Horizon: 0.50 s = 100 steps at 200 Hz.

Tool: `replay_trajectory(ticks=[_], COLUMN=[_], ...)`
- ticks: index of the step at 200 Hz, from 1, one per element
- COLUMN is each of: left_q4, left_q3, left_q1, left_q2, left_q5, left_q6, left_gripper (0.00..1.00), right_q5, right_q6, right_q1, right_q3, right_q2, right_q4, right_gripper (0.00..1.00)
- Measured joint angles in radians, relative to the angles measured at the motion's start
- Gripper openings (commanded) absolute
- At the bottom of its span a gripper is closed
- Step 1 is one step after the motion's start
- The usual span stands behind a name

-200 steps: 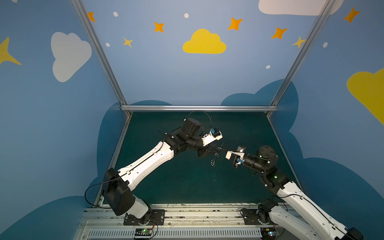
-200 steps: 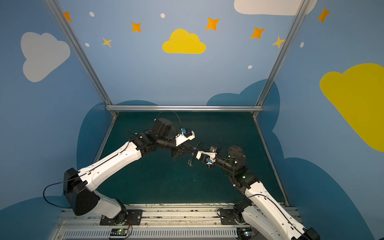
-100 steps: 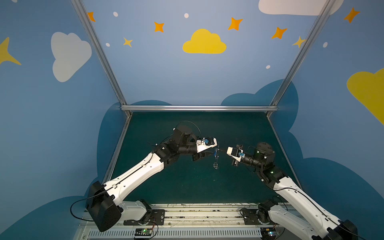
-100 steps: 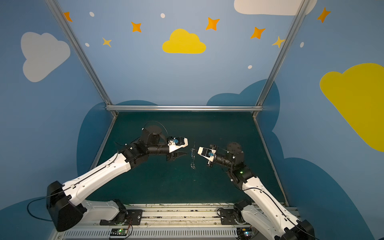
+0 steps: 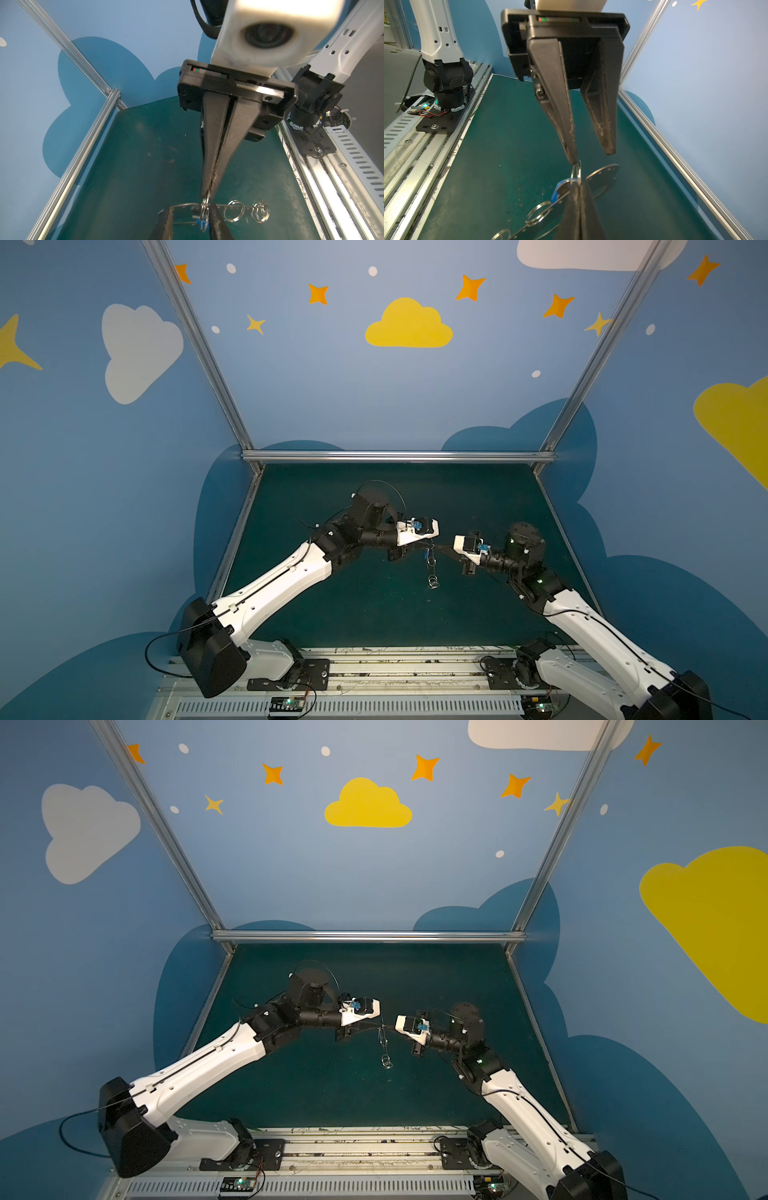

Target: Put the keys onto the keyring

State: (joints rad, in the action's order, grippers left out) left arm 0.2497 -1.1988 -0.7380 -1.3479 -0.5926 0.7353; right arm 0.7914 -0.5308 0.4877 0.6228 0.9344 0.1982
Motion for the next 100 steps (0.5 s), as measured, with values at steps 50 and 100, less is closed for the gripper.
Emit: replay_trajectory(ticks=[50,100], left_q4=[0.025,0.057], left_q3=[0.000,-0.019], left_q1=[-0.002,-0.004], left_q2=[-0.003,-0.029], left_q5=[-0.002,-0.022], left_q6=[0.013,0.026], left_gripper=[0.24,0.03], right_q5=[0.006,0.008], right_q6=[0.000,-0.001], right_q1=[0.000,0.004], right_q3=[0.000,0.000], right_q2=[-0.001,-0.001], right_q4=[0.000,0.001], right_gripper=[0.00,0.00])
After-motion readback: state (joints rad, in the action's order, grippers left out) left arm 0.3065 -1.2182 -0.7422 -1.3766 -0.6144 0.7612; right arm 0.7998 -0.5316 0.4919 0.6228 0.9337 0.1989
